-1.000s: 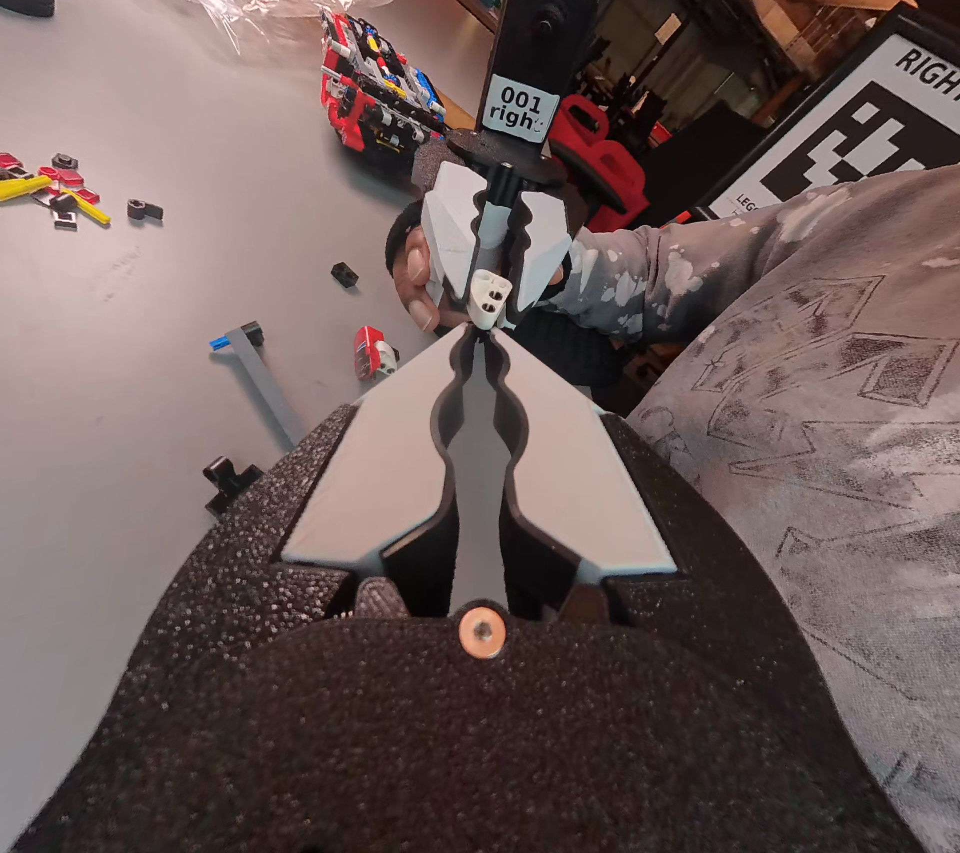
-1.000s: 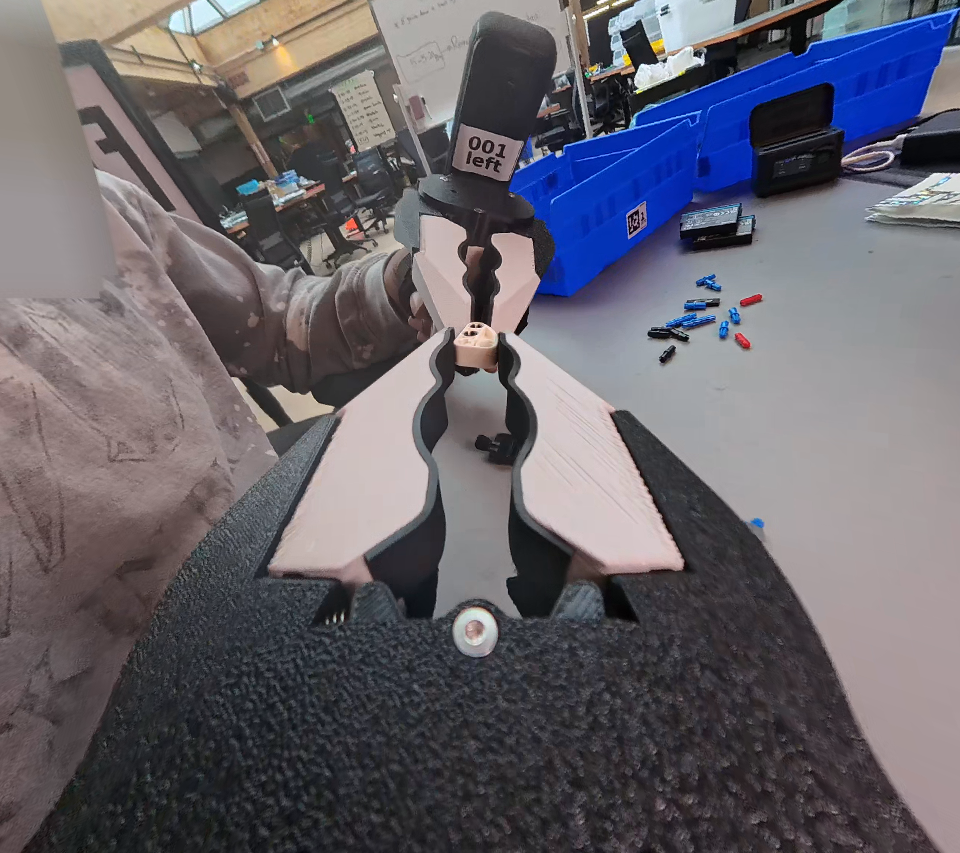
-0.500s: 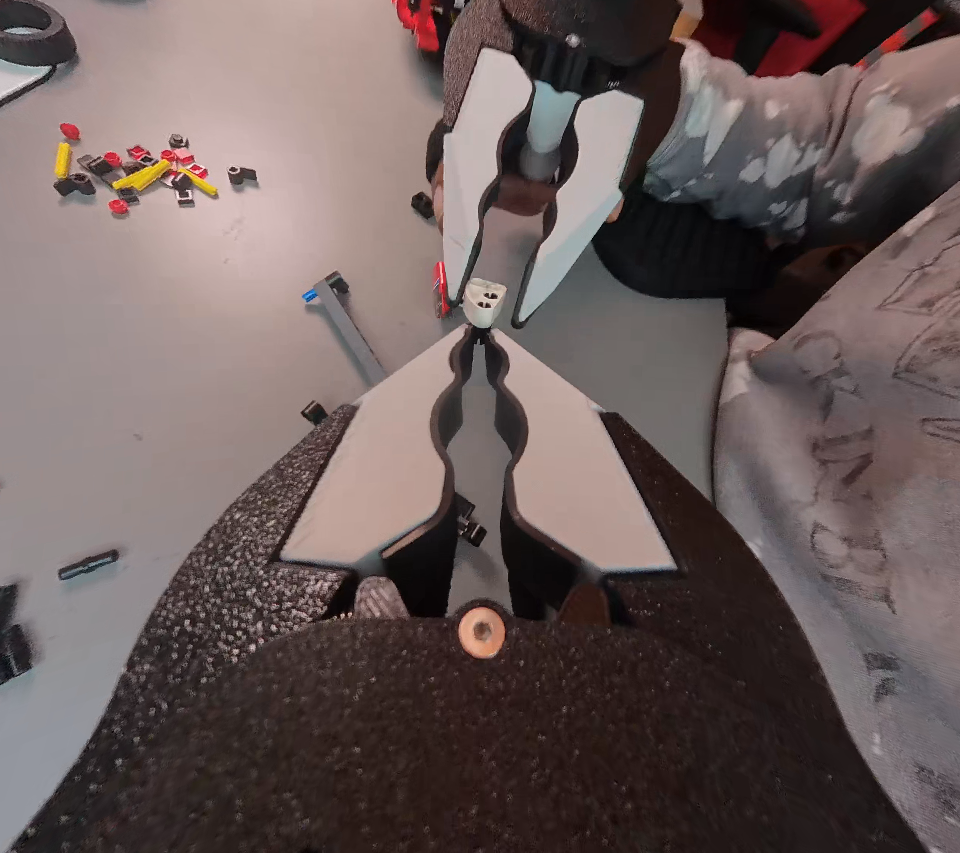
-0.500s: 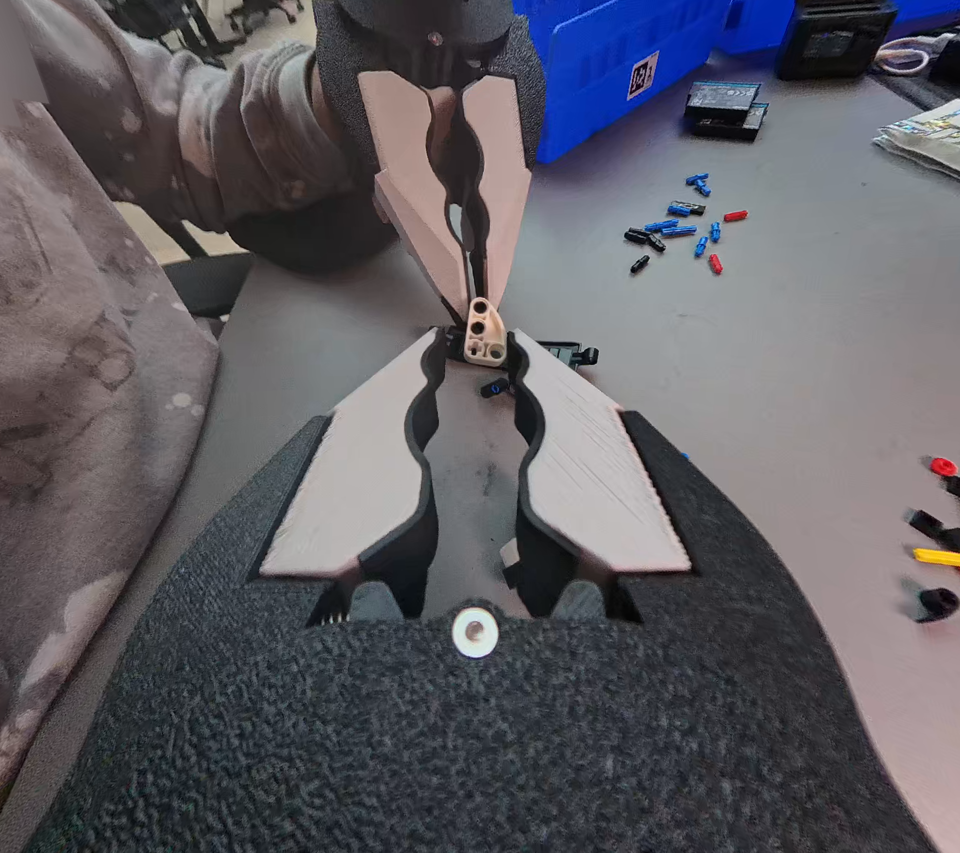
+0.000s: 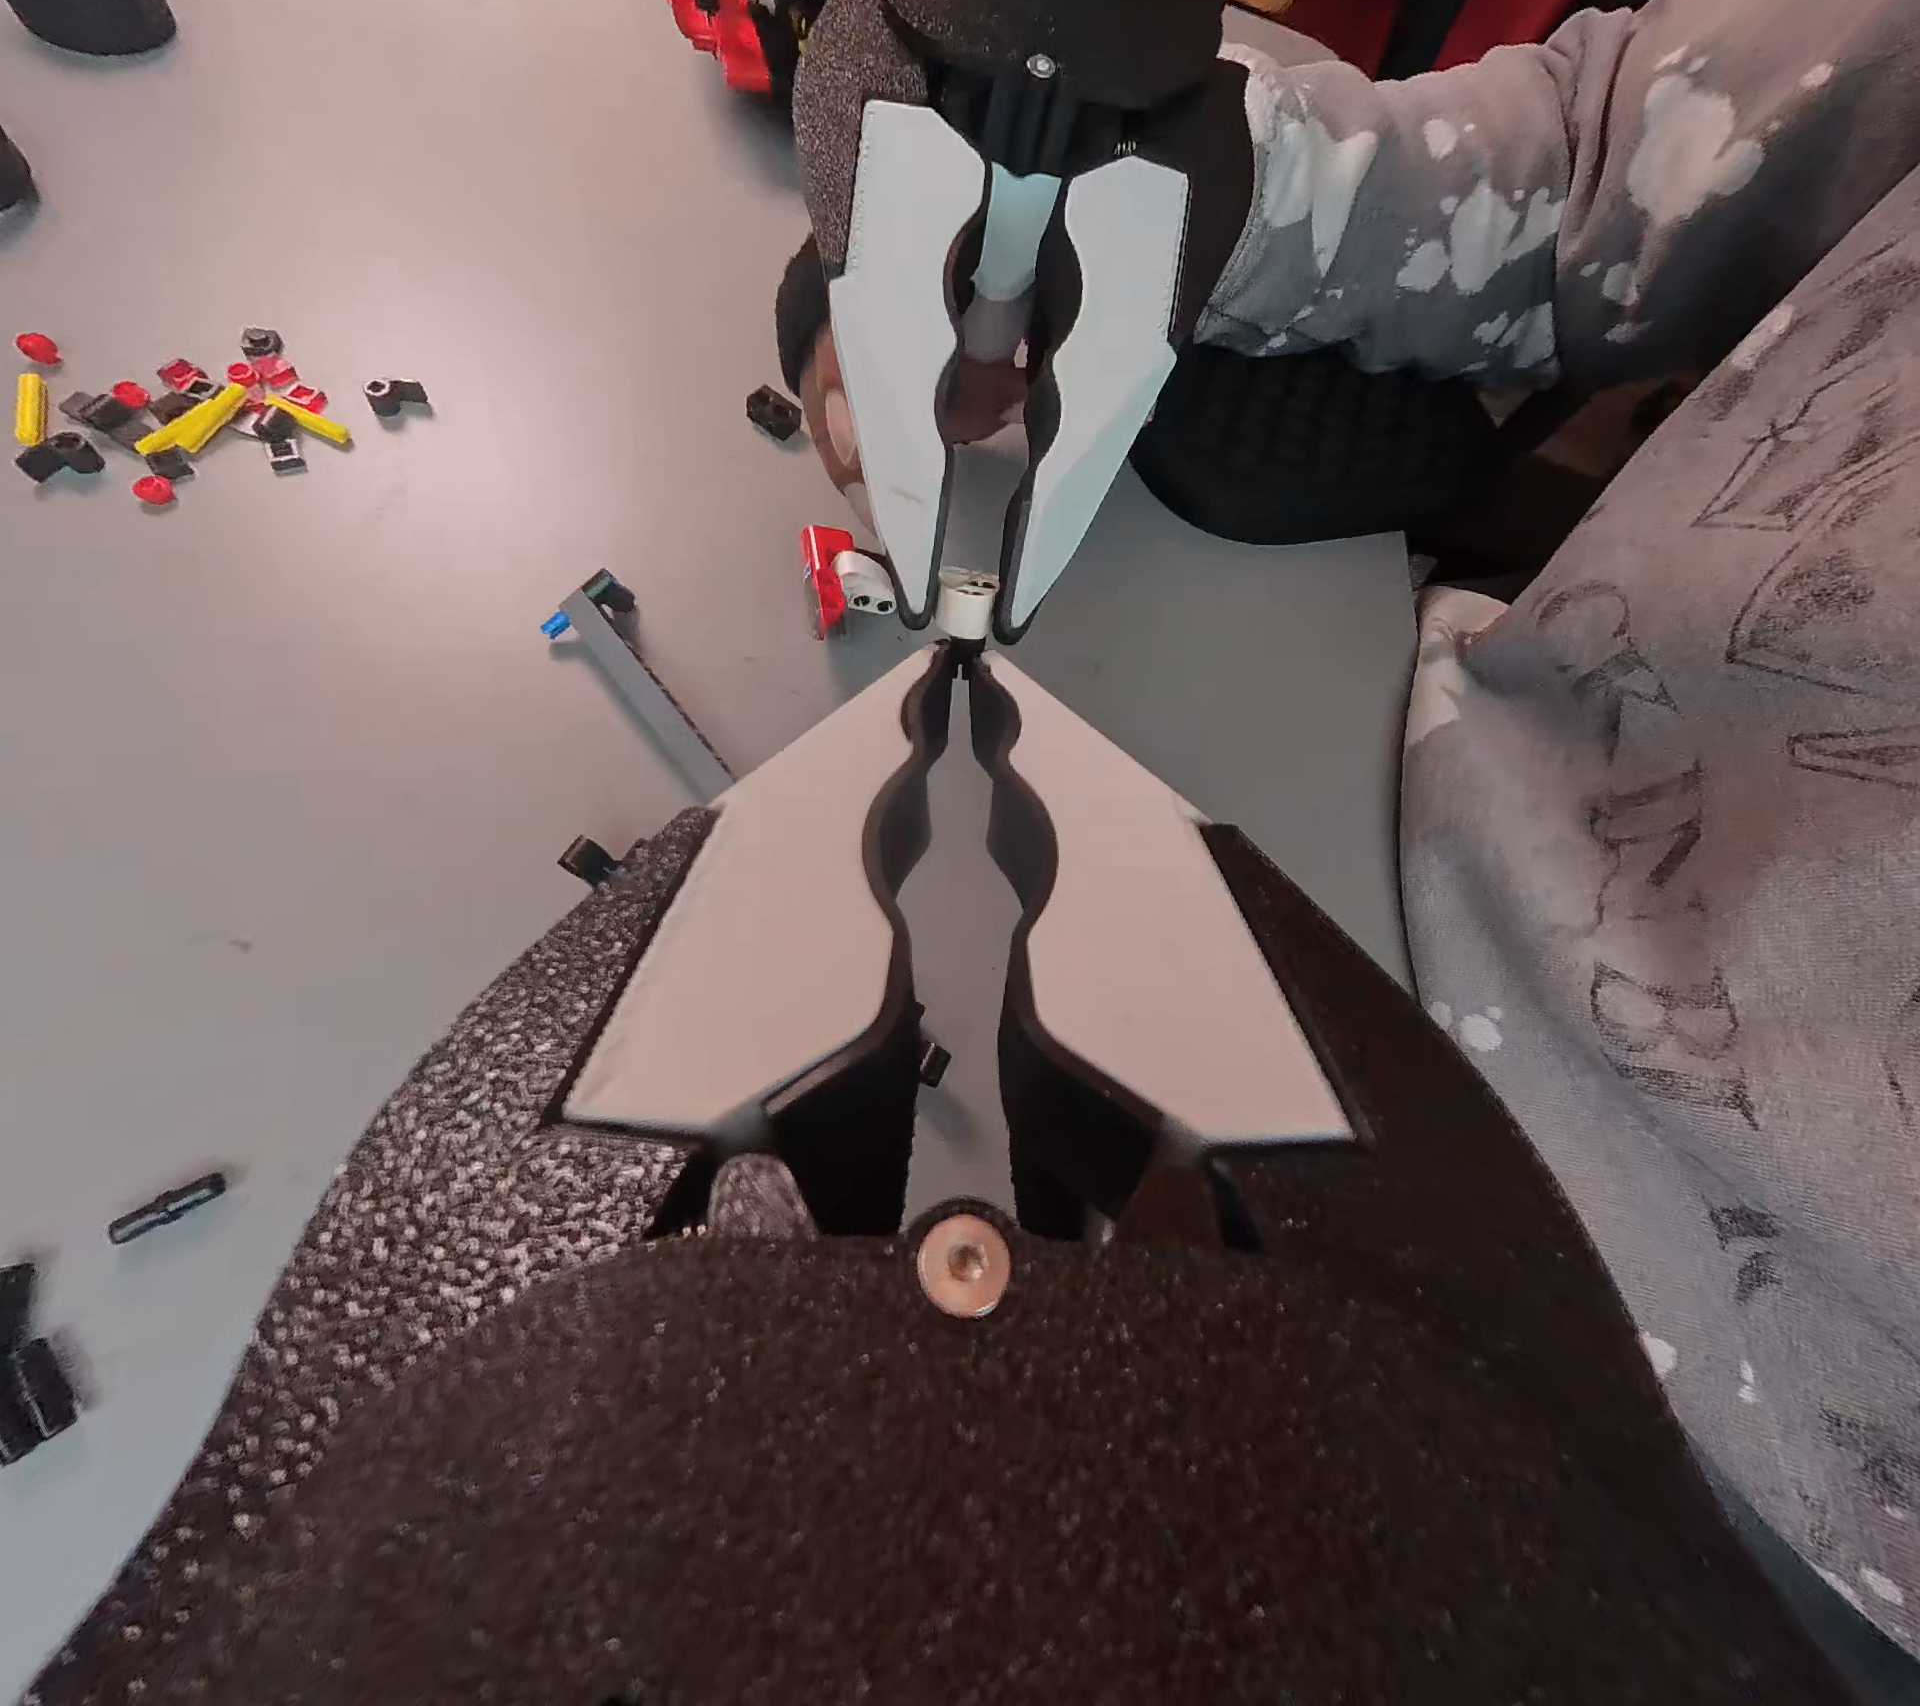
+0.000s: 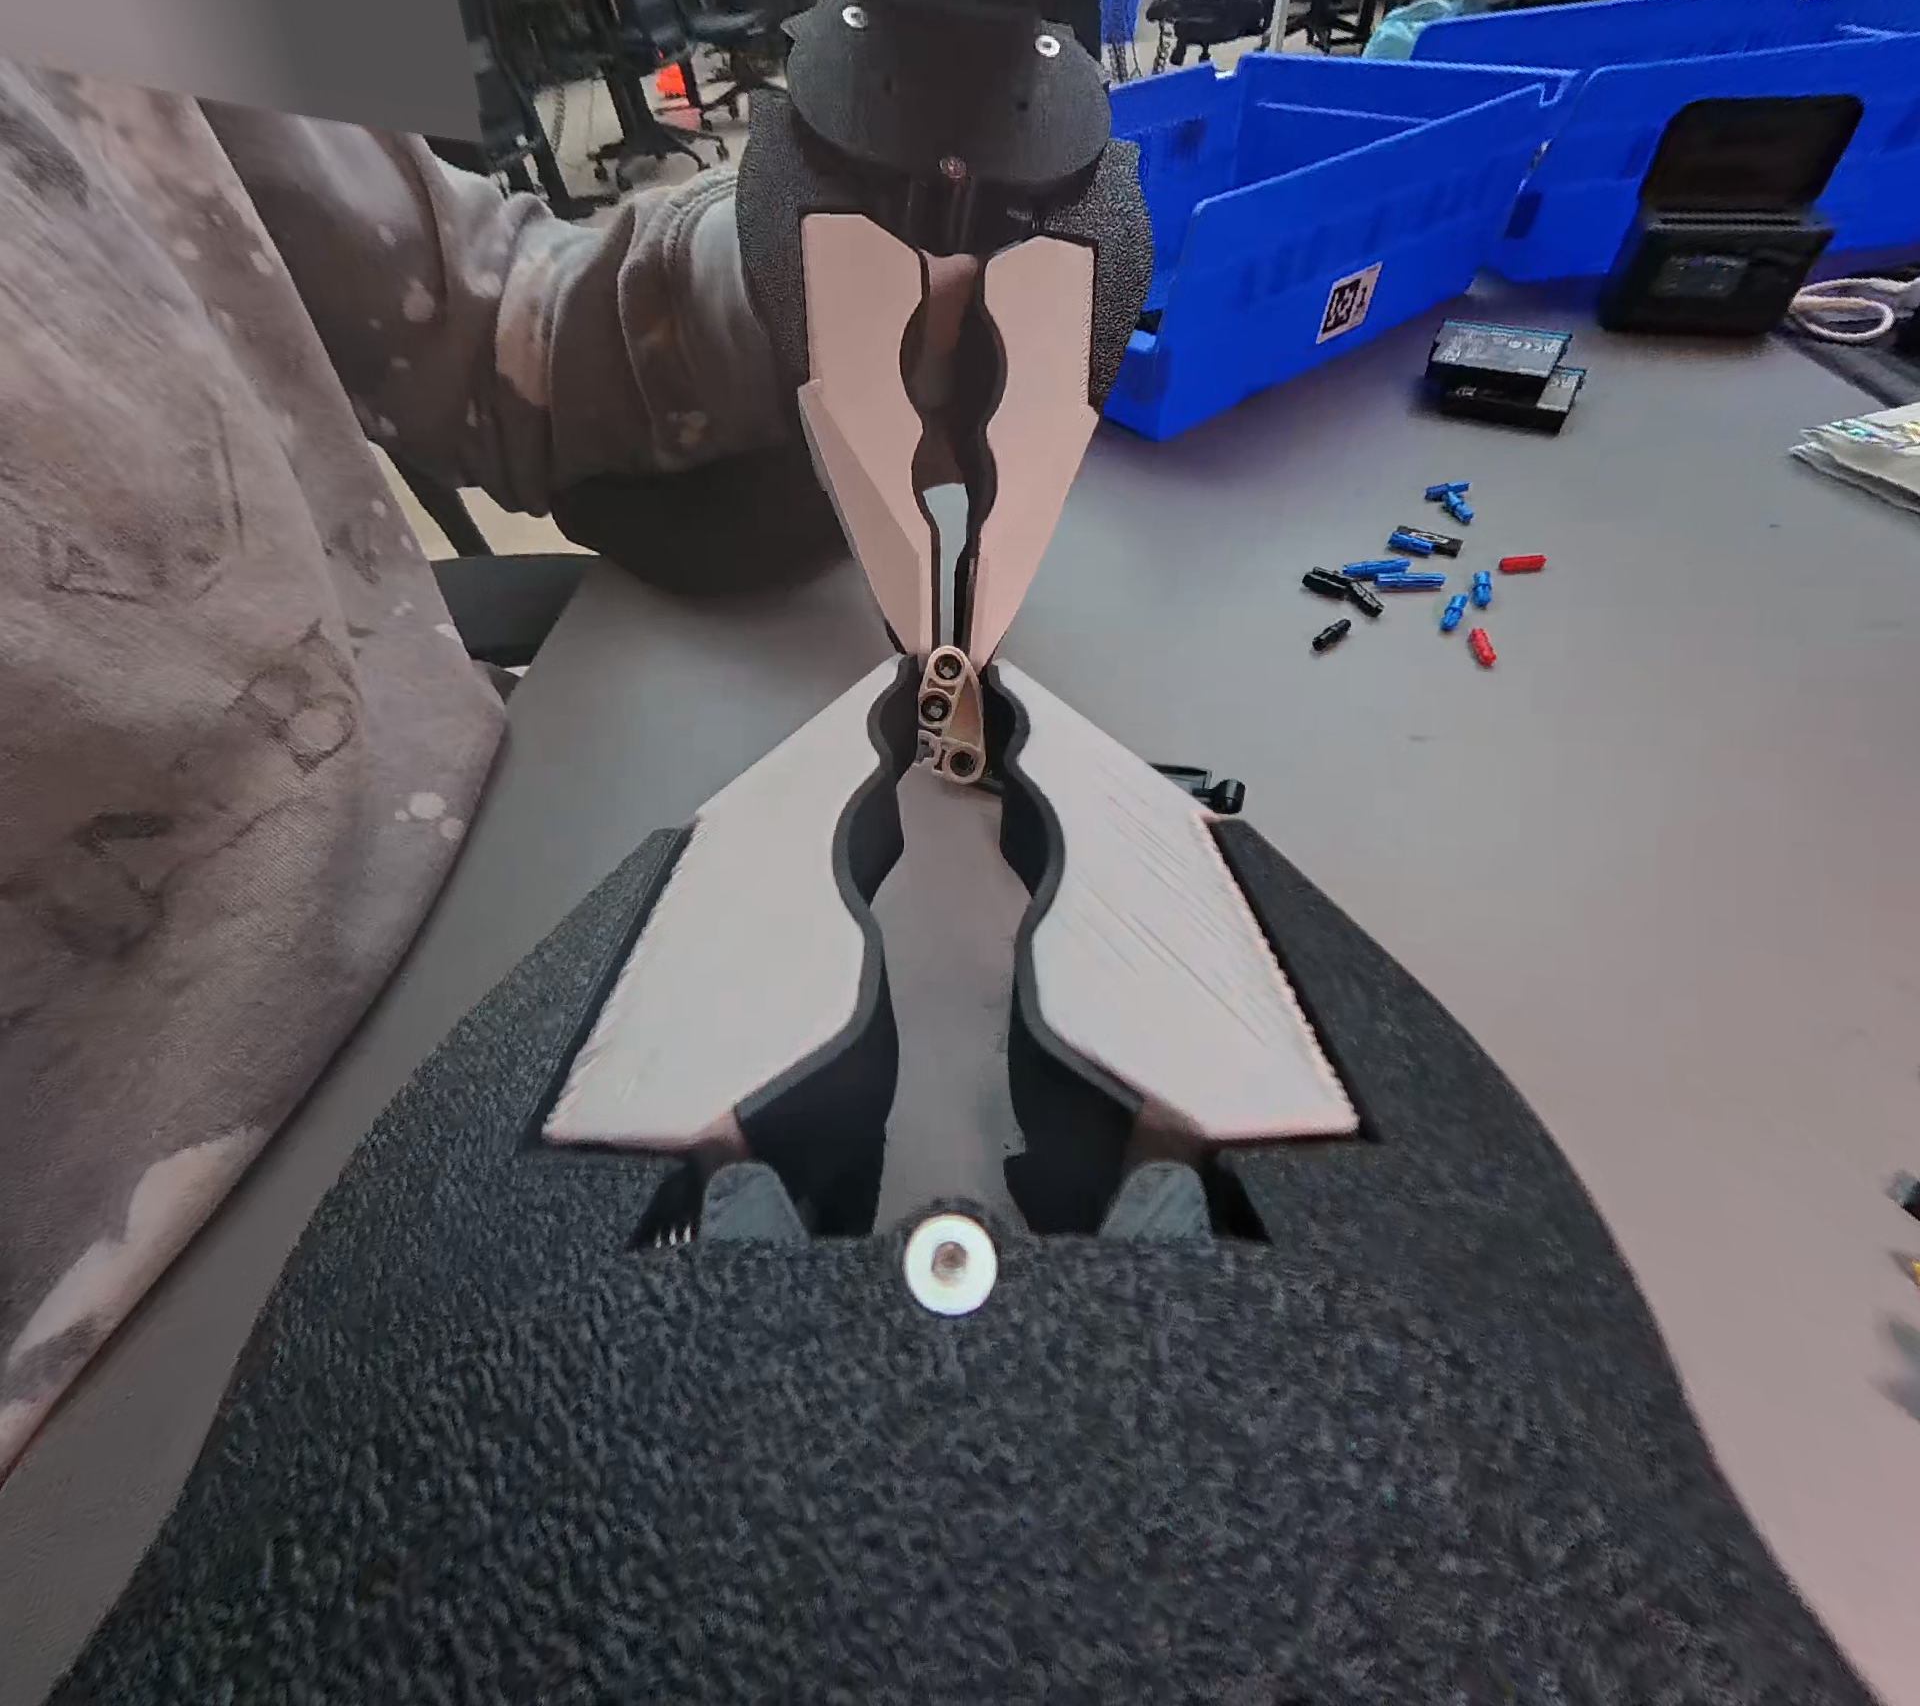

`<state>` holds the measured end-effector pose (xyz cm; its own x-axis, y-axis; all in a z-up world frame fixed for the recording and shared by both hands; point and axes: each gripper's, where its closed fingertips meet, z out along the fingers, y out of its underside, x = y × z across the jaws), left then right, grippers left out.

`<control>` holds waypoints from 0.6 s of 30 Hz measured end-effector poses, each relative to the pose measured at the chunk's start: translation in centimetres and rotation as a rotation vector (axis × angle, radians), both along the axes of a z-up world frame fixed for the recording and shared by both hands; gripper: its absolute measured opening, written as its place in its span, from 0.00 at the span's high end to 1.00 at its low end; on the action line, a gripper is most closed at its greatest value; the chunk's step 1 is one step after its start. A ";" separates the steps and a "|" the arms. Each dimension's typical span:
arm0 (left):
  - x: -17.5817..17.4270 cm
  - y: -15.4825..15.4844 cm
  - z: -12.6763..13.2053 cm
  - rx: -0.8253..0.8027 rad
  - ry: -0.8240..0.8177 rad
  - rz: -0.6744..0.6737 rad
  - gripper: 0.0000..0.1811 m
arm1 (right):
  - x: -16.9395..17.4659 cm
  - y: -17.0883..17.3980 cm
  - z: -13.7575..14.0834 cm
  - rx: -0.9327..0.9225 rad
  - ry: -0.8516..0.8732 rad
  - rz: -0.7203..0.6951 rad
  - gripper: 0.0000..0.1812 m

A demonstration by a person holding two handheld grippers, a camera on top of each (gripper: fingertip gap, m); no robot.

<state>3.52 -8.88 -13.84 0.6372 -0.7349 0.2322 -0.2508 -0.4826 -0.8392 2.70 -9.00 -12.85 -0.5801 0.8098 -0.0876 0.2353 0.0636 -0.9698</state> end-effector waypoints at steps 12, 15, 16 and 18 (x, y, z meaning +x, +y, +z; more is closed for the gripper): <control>-12.1 3.6 -2.1 -0.048 0.203 0.461 0.99 | 1.0 4.4 5.0 -0.251 0.142 -0.123 0.93; -14.9 3.3 -5.1 -0.157 0.249 0.573 0.98 | 0.7 5.5 5.4 -0.425 0.134 -0.135 0.94; -15.5 3.1 -5.8 -0.181 0.276 0.596 0.97 | 0.6 5.7 5.4 -0.479 0.127 -0.141 0.94; -16.2 3.2 -6.3 -0.182 0.327 0.628 0.90 | 0.3 6.0 5.4 -0.572 0.113 -0.150 0.93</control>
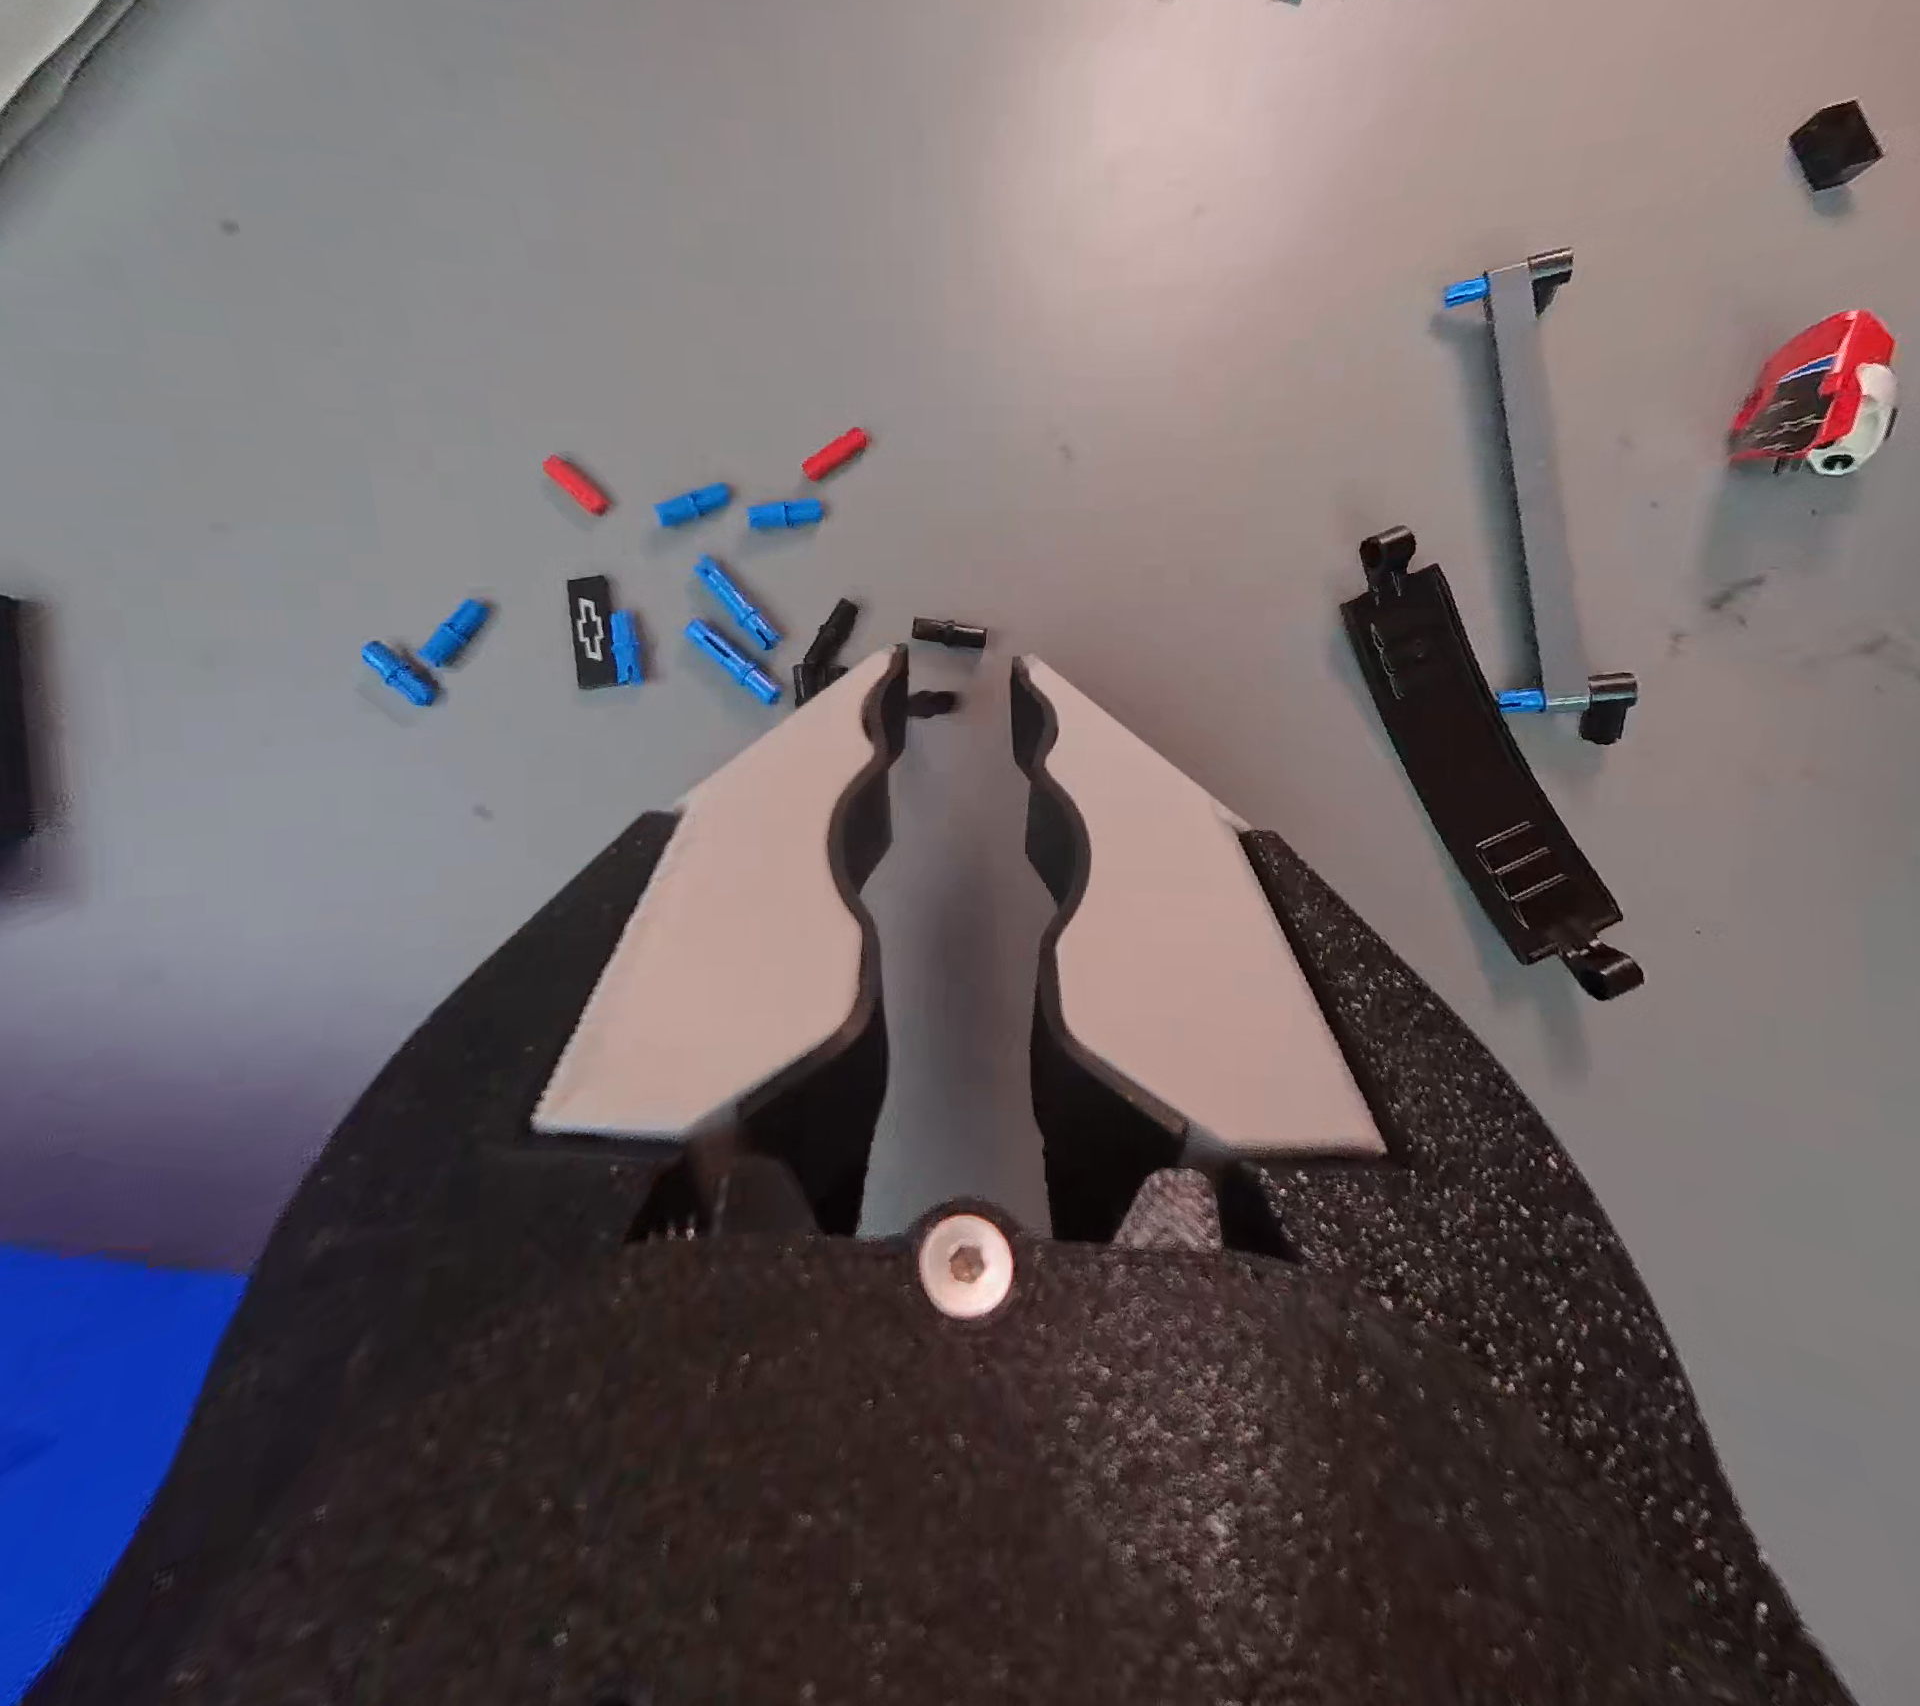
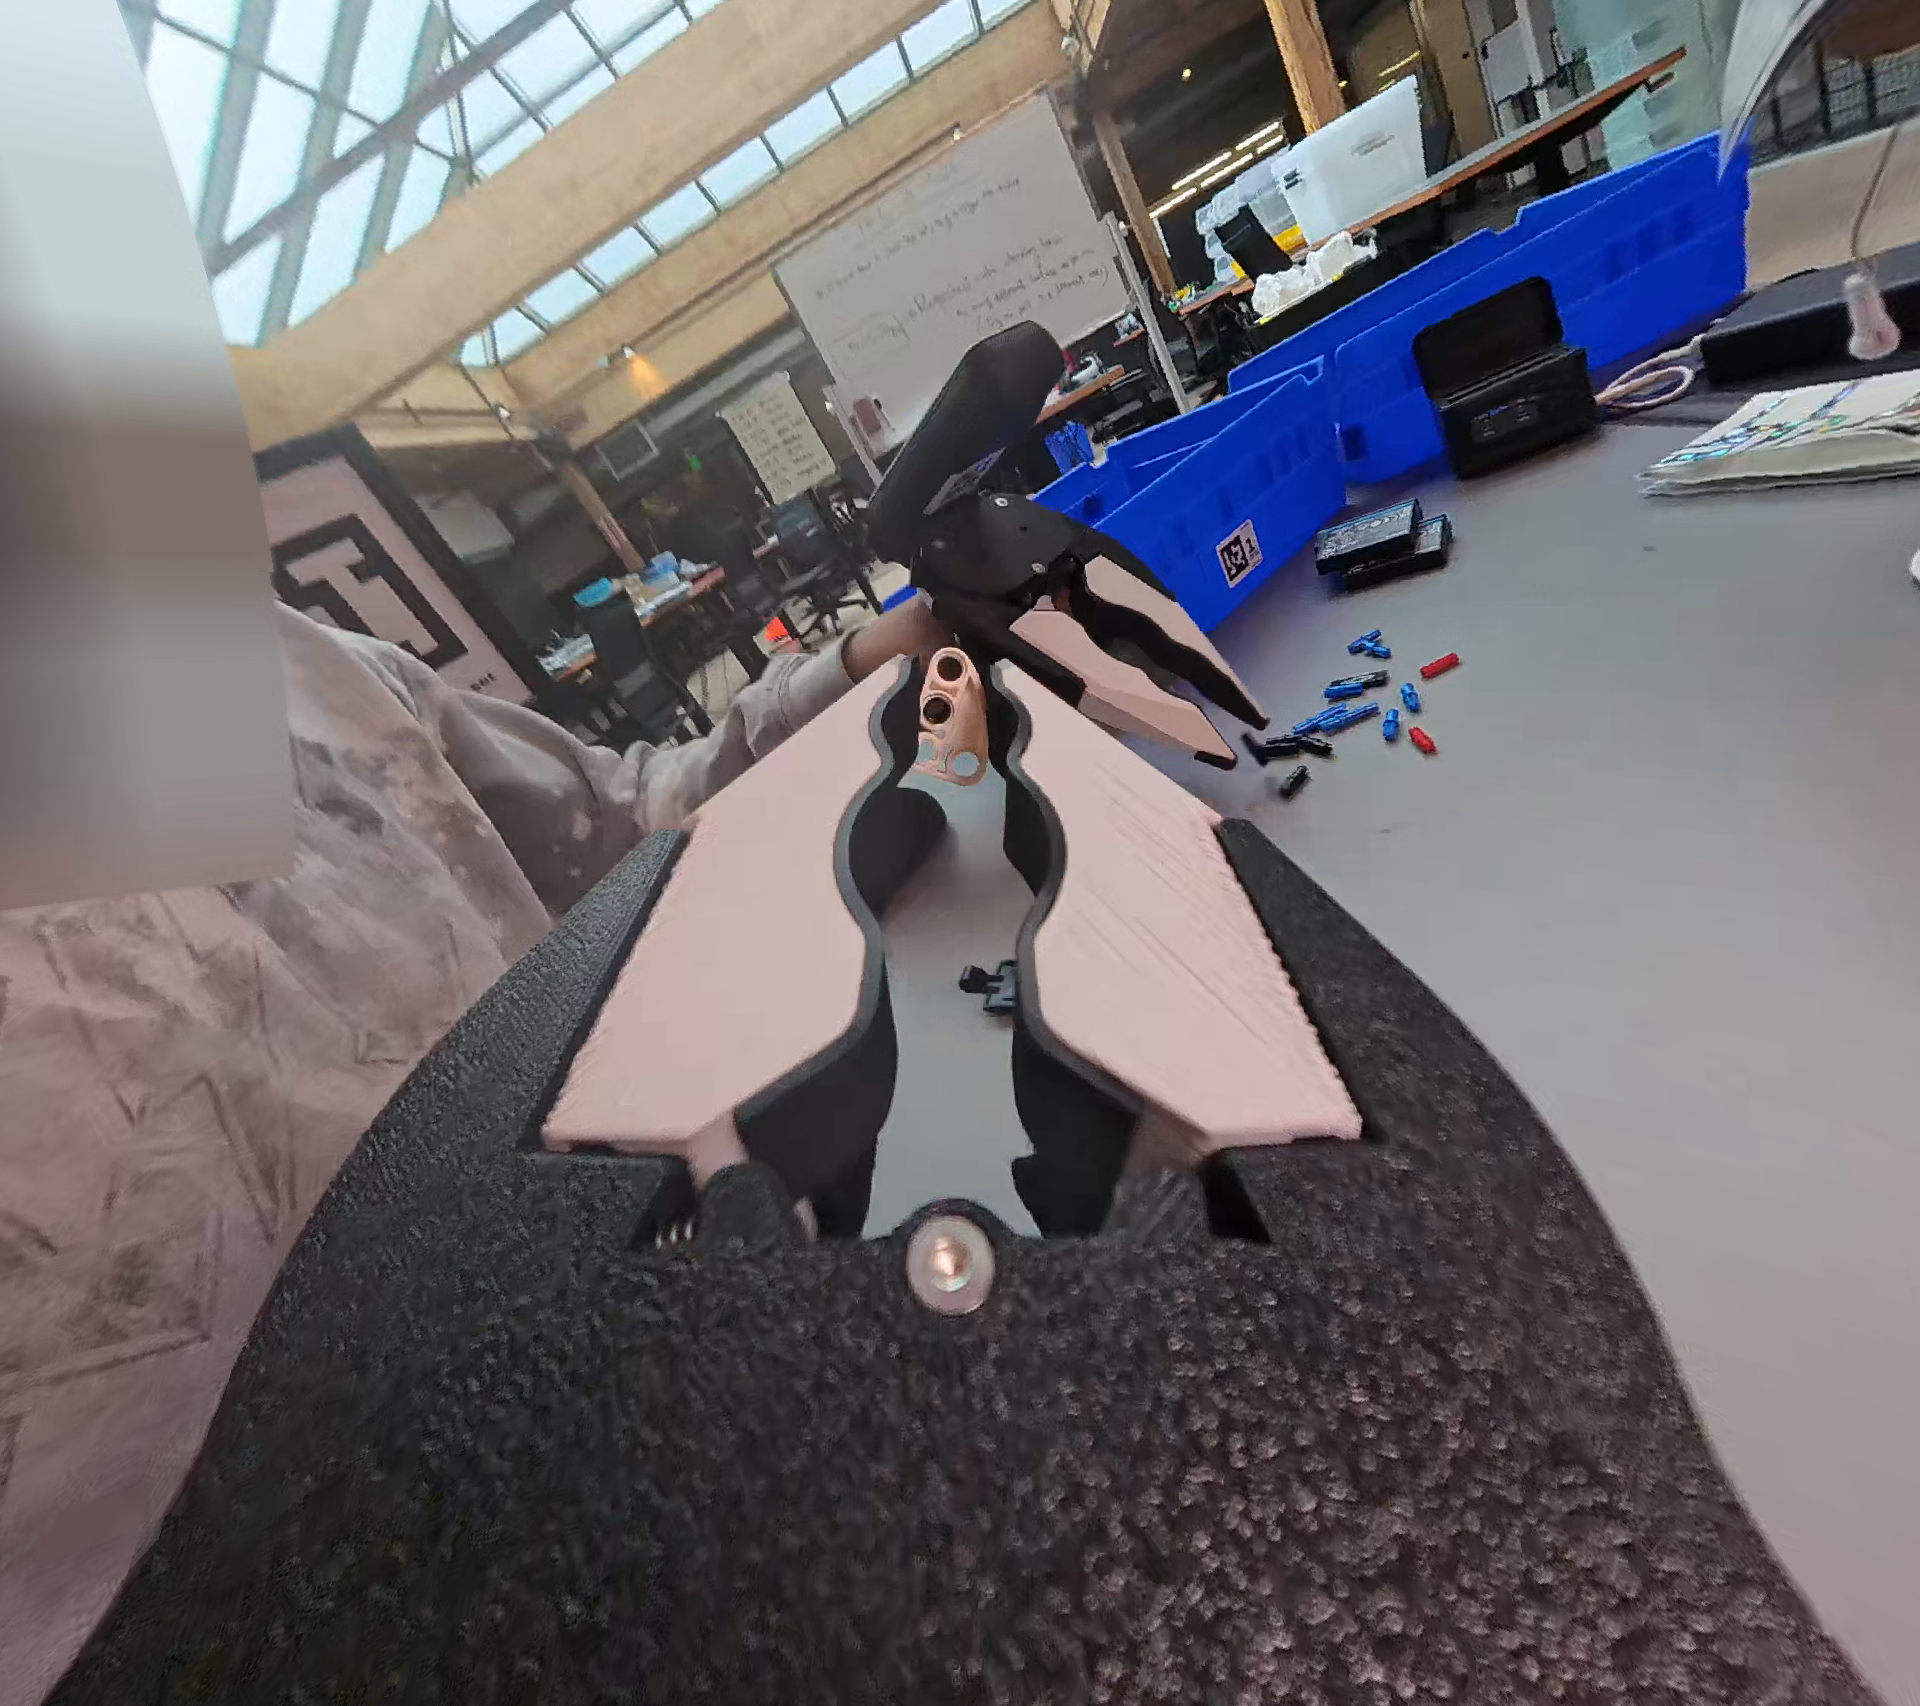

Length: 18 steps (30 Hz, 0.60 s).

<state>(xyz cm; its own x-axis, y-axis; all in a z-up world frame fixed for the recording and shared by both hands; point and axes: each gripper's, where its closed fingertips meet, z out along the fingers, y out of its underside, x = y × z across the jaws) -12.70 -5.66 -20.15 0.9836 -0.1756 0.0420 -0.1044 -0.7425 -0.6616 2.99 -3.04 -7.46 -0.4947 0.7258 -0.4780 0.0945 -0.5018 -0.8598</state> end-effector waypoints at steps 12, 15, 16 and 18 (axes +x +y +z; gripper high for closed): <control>14.6 -0.3 9.4 0.404 -0.373 -0.461 0.91 | -2.3 -2.3 -1.8 -0.110 -0.112 0.016 0.93; 15.0 -0.5 9.5 0.391 -0.425 -0.462 0.94 | -2.5 -2.8 -2.1 -0.070 -0.118 0.012 0.93; 14.9 -0.5 9.5 0.387 -0.434 -0.458 0.95 | -2.6 -2.9 -2.1 -0.059 -0.119 0.011 0.93; 14.9 -0.7 9.3 0.366 -0.460 -0.458 0.96 | -2.6 -3.1 -2.3 -0.026 -0.118 0.014 0.93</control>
